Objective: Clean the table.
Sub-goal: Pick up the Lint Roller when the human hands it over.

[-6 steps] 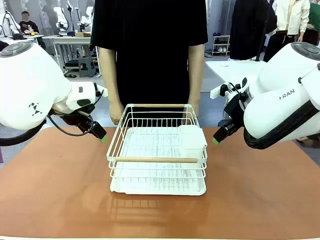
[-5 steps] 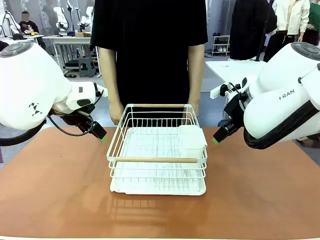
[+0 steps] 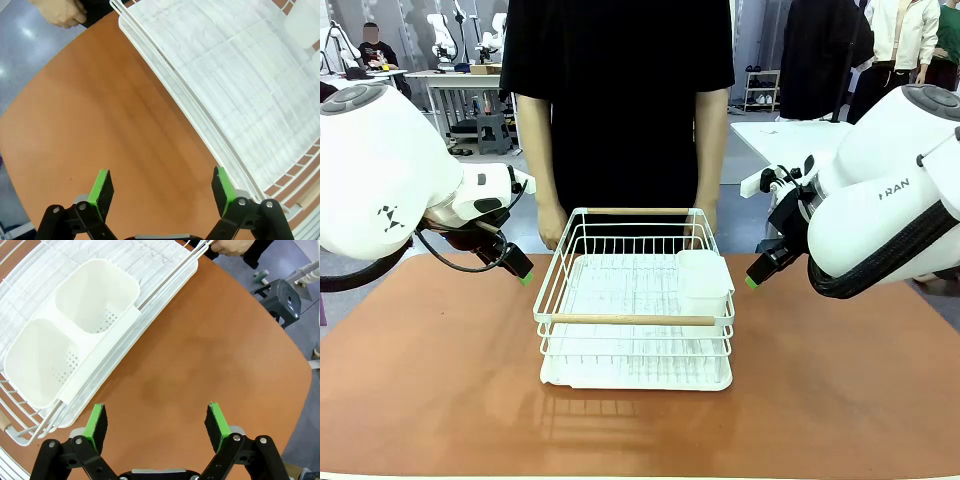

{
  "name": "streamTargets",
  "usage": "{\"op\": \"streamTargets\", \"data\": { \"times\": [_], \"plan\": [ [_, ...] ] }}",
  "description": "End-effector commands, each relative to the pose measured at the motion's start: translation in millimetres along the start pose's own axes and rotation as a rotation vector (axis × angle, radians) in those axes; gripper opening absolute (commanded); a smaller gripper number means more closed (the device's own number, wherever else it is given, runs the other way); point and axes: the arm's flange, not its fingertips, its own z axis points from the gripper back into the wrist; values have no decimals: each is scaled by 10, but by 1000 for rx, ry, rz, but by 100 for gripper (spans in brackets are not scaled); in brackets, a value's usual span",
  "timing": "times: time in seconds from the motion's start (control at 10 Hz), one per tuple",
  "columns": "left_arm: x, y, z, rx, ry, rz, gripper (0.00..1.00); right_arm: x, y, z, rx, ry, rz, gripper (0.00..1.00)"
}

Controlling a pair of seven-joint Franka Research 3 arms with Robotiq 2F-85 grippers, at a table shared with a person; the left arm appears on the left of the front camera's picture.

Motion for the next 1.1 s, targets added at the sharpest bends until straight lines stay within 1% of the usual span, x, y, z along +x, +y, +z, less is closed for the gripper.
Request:
{"op": "streamTargets", "data": {
  "times": [0.0,1.0],
  "plan": [
    [0,1,0,0,0,0,100,1,3,0,1,0,-1,100],
    [0,1,0,0,0,0,100,1,3,0,1,0,-1,100]
  ]
}}
